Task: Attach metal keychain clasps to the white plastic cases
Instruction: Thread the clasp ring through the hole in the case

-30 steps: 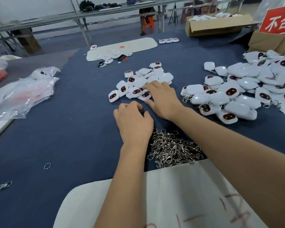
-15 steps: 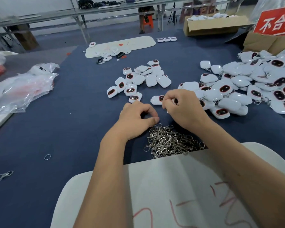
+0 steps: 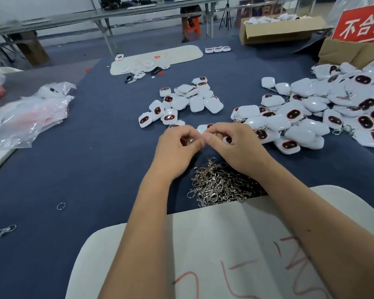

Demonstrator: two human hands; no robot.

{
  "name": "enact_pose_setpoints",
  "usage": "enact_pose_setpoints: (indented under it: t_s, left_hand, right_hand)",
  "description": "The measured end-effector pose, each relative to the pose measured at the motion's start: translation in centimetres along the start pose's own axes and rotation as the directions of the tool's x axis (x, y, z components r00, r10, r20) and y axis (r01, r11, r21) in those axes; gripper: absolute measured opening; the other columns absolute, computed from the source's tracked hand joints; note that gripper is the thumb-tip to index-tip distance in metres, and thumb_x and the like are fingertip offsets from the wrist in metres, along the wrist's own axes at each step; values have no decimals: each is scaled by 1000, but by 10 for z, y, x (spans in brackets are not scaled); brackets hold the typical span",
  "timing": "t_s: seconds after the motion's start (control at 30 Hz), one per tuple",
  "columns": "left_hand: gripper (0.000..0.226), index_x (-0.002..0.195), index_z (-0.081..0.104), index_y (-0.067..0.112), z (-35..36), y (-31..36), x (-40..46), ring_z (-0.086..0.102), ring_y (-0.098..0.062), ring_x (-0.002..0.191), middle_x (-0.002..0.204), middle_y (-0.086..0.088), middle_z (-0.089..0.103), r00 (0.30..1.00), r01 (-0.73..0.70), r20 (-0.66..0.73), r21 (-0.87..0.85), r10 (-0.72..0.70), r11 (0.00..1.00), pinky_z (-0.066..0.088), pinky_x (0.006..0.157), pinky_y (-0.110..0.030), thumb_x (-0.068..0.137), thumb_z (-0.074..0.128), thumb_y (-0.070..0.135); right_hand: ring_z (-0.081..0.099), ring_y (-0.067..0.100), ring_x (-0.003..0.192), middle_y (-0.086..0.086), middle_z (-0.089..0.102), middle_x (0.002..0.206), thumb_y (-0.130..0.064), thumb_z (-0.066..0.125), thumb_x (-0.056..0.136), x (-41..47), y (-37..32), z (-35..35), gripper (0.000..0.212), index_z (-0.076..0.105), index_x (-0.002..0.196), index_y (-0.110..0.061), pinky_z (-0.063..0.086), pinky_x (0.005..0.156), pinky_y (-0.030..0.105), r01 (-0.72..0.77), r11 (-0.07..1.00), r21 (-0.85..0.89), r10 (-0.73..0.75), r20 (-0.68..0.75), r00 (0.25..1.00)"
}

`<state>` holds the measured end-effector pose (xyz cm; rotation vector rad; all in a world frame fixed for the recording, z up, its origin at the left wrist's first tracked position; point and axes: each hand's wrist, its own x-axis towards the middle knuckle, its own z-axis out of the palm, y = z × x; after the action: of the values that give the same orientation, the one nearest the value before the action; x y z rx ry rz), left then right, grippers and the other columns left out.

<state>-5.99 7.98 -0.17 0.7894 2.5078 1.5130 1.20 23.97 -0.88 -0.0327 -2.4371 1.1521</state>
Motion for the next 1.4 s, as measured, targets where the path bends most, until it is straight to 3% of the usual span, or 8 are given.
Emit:
enact_pose_setpoints:
  t_s: [0.3,0.5,0.67,0.73,0.8,1.07,1.23,1.4]
  left_hand:
    - [25,79,72,13,13,1,4,50,-9,49,55,-3,61,985,127,-61,-394,-163,911,42,52,-21,93,76,33]
    - [28,67,76,23,11,-2,3,44,-15,52,51,-3,58,993,69,-71,-312,-95,947,38,59,-31,93,76,35]
    - [24,95,69,11,12,-4,3,56,-11,47,62,-6,72,986,87,-112,-297,-125,951,49,59,-30,88,82,30]
    - [26,93,66,8,11,-5,2,57,-11,47,58,-2,71,987,83,-108,-301,-120,950,49,59,-29,88,82,28]
    - [26,92,68,5,11,-6,2,57,-10,48,58,0,70,989,81,-87,-329,-116,941,51,59,-27,87,83,25]
    - [14,89,75,11,4,-6,2,56,-10,52,68,-2,72,988,153,54,-509,-146,847,47,52,-17,82,84,3]
    - [6,91,75,9,5,-3,1,54,-9,53,72,-5,74,987,151,33,-504,-156,850,44,50,-18,87,80,8]
    - [6,97,76,5,5,-2,0,54,-10,54,78,-5,77,989,142,27,-471,-147,870,45,53,-18,92,75,9]
  right_hand:
    - [47,1,56,-8,71,66,-23,82,89,1,11,-3,6,77,86,-22,37,57,26,19,986,168,-20,6,1000]
    - [53,1,54,-11,73,67,-26,86,84,0,14,0,11,78,86,-19,34,57,13,13,995,101,-8,-49,999]
    - [43,9,50,-15,78,80,-22,83,87,-1,13,-1,18,80,104,-27,38,52,23,35,993,110,-35,-8,999]
    - [60,23,59,-13,79,82,-18,82,89,-1,14,-3,16,82,102,-26,50,60,31,8,987,160,-15,38,999]
    - [71,8,73,-13,79,83,-15,81,89,-1,16,-5,15,83,101,-23,50,69,19,-12,980,198,0,60,998]
    - [74,3,97,-10,80,97,-11,79,91,1,17,-6,20,80,108,-20,49,90,21,-15,972,233,-1,68,998]
    - [65,-1,65,-2,78,78,-9,75,93,2,18,-5,8,81,95,-13,44,68,9,-2,958,288,-12,46,999]
    - [72,19,72,0,79,80,-9,70,97,3,18,-5,10,78,92,-12,56,74,28,-8,951,310,9,-2,1000]
